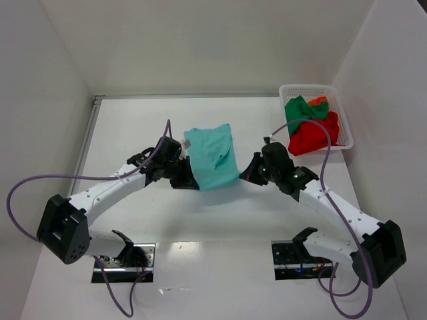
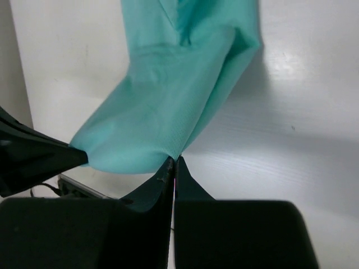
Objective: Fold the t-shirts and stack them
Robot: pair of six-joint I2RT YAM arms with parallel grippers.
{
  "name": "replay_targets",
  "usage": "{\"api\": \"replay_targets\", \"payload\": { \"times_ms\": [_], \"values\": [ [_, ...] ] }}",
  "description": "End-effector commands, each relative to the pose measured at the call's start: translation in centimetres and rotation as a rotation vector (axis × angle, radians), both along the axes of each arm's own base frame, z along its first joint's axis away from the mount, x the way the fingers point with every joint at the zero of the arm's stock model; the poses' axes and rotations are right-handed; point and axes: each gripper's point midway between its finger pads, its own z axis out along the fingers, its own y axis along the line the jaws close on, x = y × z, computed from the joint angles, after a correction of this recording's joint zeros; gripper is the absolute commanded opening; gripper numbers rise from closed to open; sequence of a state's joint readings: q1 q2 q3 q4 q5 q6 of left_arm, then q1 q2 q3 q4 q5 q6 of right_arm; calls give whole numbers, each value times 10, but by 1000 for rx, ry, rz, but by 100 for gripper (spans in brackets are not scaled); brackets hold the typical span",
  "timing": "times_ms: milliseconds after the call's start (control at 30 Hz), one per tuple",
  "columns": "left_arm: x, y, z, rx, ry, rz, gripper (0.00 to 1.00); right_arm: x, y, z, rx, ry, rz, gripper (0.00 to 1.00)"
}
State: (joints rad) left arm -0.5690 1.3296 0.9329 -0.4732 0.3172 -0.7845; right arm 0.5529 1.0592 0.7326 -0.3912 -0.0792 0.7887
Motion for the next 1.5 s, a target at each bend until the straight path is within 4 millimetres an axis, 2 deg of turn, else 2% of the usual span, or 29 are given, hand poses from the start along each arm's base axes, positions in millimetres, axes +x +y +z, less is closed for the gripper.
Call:
{"api": "replay_targets", "payload": {
  "times_ms": [0, 67, 100, 133, 200, 233, 300, 333, 367, 433, 467, 500, 533, 600, 667, 700, 767, 800, 833, 900, 967, 1100, 1233, 1333, 1400, 1467],
  "values": [
    [20, 5, 25, -25, -36, 56, 0, 29, 7, 38, -20, -114, -3, 0],
    [30, 4, 29, -32, -47, 41, 0, 47, 8, 36, -37, -118, -13, 0],
    [36, 6, 30, -37, -42, 54, 0, 54, 11, 44, -37, -135, -7, 0],
    [38, 4, 27, -47, -25, 38, 0, 61, 15, 39, -53, -129, 3, 0],
    [48, 3, 34, -73, -36, 33, 0, 76, 18, 48, -56, -157, -6, 0],
    [57, 6, 32, -79, -35, 40, 0, 83, 21, 43, -70, -154, 3, 0],
    [68, 6, 38, -96, -49, 30, 0, 99, 21, 50, -68, -177, -10, 0],
    [77, 10, 32, -89, -33, 49, 0, 104, 24, 52, -64, -183, -11, 0],
    [79, 7, 33, -94, -38, 28, 0, 110, 23, 45, -81, -170, -13, 0],
    [90, 7, 35, -100, -43, 26, 0, 124, 25, 56, -71, -209, -19, 0],
    [94, 8, 36, -106, -49, 24, 0, 129, 28, 53, -73, -206, -19, 0],
    [99, 10, 37, -111, -53, 20, 0, 139, 27, 62, -62, -229, -33, 0],
    [103, 8, 33, -108, -43, 21, 0, 142, 28, 63, -61, -231, -33, 0],
    [116, 10, 40, -124, -66, 13, 0, 153, 34, 64, -64, -240, -28, 0],
    [121, 7, 34, -124, -42, 9, 0, 161, 33, 63, -67, -237, -37, 0],
    [127, 10, 35, -121, -53, 9, 0, 167, 36, 68, -66, -258, -33, 0],
    [134, 6, 35, -125, -60, -4, 0, 174, 36, 63, -66, -246, -33, 0],
    [136, 6, 38, -128, -69, -5, 0, 180, 39, 71, -55, -268, -35, 0],
    [139, 9, 33, -123, -55, 5, 0, 184, 41, 69, -63, -273, -29, 0],
    [148, 13, 36, -119, -70, 22, 0, 191, 44, 74, -57, -284, -30, 0],
    [153, 16, 35, -119, -69, 35, 0, 197, 48, 68, -65, -278, -15, 0],
    [164, 25, 39, -127, -94, 48, 0, 214, 51, 80, -62, -310, -20, 0],
    [171, 28, 51, -123, -132, 40, 0, 220, 54, 90, -58, -336, -17, 0],
    [171, 29, 53, -119, -136, 33, 0, 218, 54, 96, -48, -344, -10, 0],
    [169, 31, 55, -109, -143, 32, 0, 213, 52, 107, -39, -364, -12, 0],
    [167, 33, 63, -105, -158, 37, 0, 207, 51, 109, -33, -363, -5, 0]
  ]
}}
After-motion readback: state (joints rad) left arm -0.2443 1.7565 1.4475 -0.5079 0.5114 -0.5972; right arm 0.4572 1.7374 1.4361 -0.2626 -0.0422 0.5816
